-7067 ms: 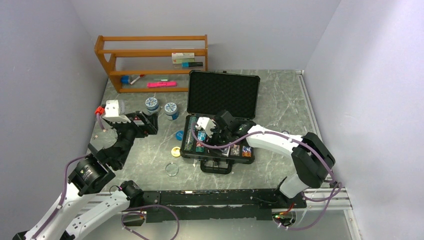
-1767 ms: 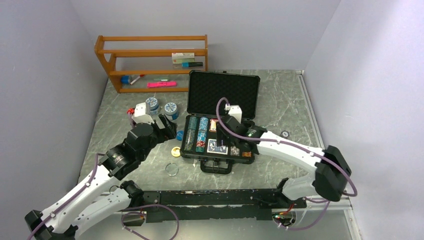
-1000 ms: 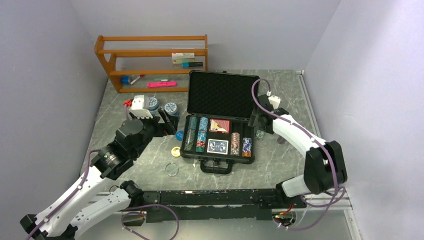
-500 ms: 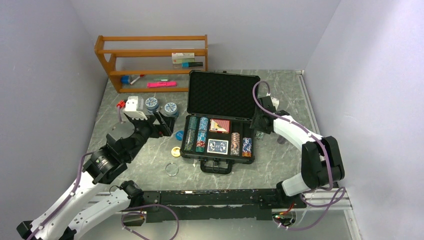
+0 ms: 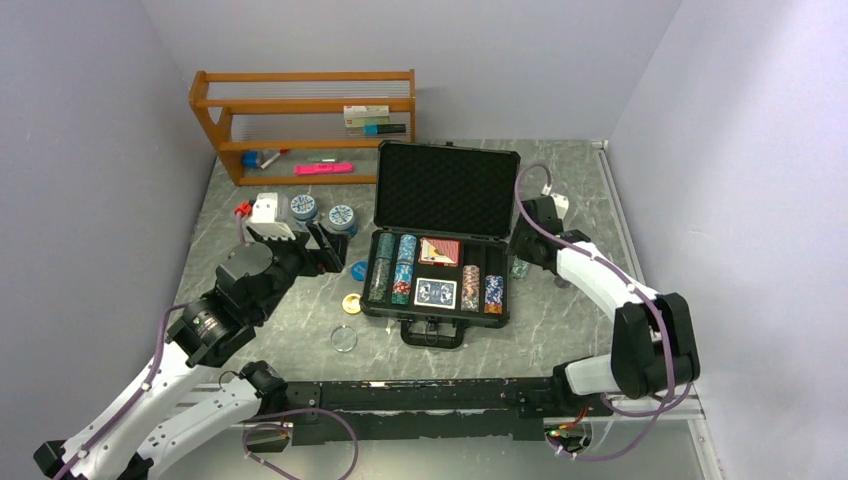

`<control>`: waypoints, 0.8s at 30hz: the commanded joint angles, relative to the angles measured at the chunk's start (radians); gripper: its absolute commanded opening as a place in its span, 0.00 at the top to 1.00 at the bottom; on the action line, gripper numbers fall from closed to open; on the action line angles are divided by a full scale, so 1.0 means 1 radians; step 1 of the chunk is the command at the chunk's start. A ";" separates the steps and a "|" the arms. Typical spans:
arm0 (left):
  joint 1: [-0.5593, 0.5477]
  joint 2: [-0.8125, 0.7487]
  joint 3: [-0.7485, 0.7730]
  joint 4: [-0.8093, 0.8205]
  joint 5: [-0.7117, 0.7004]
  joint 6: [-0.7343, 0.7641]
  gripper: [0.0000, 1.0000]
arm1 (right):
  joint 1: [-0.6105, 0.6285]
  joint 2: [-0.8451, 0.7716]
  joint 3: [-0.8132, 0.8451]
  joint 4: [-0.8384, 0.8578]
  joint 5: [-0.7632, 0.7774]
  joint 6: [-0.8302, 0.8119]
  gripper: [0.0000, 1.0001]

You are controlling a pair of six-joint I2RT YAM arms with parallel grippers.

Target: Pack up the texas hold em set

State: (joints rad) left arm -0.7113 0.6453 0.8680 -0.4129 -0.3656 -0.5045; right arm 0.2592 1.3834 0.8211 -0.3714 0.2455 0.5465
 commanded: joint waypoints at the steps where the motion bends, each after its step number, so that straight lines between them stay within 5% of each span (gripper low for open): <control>1: -0.001 -0.012 -0.004 0.006 -0.033 0.018 0.03 | -0.012 -0.080 0.016 0.014 0.111 0.007 0.47; 24: -0.002 -0.026 -0.019 0.001 -0.061 0.014 0.03 | -0.052 0.172 -0.002 0.038 -0.016 0.002 0.47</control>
State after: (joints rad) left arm -0.7113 0.6235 0.8539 -0.4313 -0.4084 -0.5045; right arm 0.2127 1.5349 0.8158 -0.3397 0.2474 0.5560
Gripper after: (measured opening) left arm 0.970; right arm 0.523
